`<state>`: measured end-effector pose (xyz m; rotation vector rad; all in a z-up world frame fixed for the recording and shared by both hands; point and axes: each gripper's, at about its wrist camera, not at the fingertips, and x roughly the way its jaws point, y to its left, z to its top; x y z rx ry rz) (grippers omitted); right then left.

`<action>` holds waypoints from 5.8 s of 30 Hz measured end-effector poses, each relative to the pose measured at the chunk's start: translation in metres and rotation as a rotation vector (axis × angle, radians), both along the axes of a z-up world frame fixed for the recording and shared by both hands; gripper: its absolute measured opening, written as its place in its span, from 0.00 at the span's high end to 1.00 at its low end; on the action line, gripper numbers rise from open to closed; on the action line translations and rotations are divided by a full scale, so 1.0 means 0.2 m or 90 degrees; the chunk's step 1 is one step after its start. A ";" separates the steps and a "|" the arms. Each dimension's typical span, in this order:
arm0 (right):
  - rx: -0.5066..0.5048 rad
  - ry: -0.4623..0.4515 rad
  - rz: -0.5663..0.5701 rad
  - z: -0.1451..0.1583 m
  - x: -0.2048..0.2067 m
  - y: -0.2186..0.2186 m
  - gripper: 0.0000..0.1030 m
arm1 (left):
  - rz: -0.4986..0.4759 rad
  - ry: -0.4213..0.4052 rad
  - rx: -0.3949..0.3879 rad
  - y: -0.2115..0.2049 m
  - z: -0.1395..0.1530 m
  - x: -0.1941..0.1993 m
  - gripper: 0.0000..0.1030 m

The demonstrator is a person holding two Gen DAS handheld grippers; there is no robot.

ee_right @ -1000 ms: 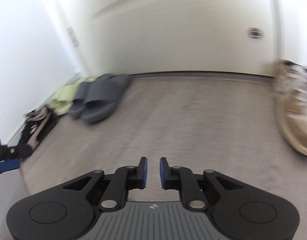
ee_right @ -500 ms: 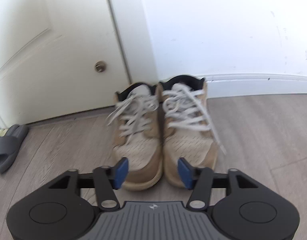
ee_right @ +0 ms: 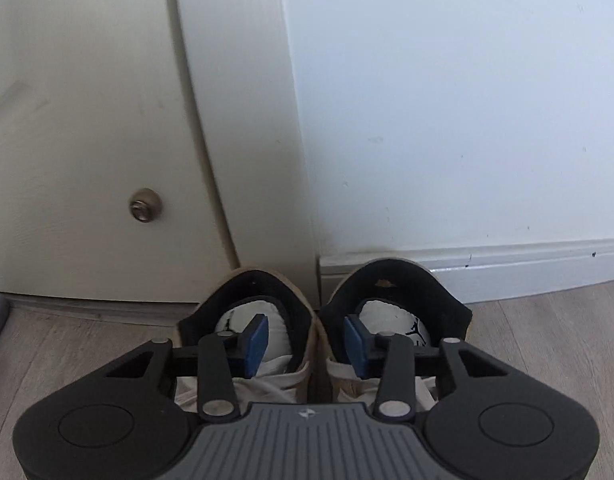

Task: Organize scattered shoes
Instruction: 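Move the right tool to the tan Nike sneakers and grasp both, then carry the tan Nike sneakers with the right tool toward the black Pumas, then lower the tan Nike sneakers beside the black Pumas and open the right tool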

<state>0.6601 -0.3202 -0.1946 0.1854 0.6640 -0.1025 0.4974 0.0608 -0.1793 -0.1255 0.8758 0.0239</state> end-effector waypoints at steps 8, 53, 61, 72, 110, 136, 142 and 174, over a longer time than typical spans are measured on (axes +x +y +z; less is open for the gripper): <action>-0.056 0.046 -0.022 -0.04 0.08 0.04 0.65 | 0.011 0.028 -0.008 0.03 -0.09 0.04 0.19; -0.068 0.183 0.005 -0.07 0.57 0.09 0.11 | 0.029 0.064 -0.051 0.13 -0.17 0.03 0.19; -0.026 0.131 -0.055 -0.12 0.51 0.03 0.46 | 0.041 0.068 -0.062 0.17 -0.17 0.01 0.19; 0.010 -0.101 -0.114 -0.05 -0.14 0.02 0.61 | 0.043 0.033 -0.051 0.18 -0.06 -0.03 0.19; 0.016 -0.364 0.409 0.46 -1.77 1.56 0.57 | 0.316 -0.182 -0.028 1.10 0.50 -1.04 0.19; 0.023 0.053 0.497 -0.02 -0.56 2.83 0.56 | 0.437 -0.104 0.017 1.81 -0.01 -0.47 0.19; -0.010 0.103 0.510 0.00 -0.49 2.94 0.54 | 0.437 -0.092 0.007 1.80 -0.04 -0.44 0.19; 0.254 0.433 0.484 0.09 -0.06 2.71 0.24 | 0.365 -0.146 -0.021 1.72 0.13 -0.50 0.19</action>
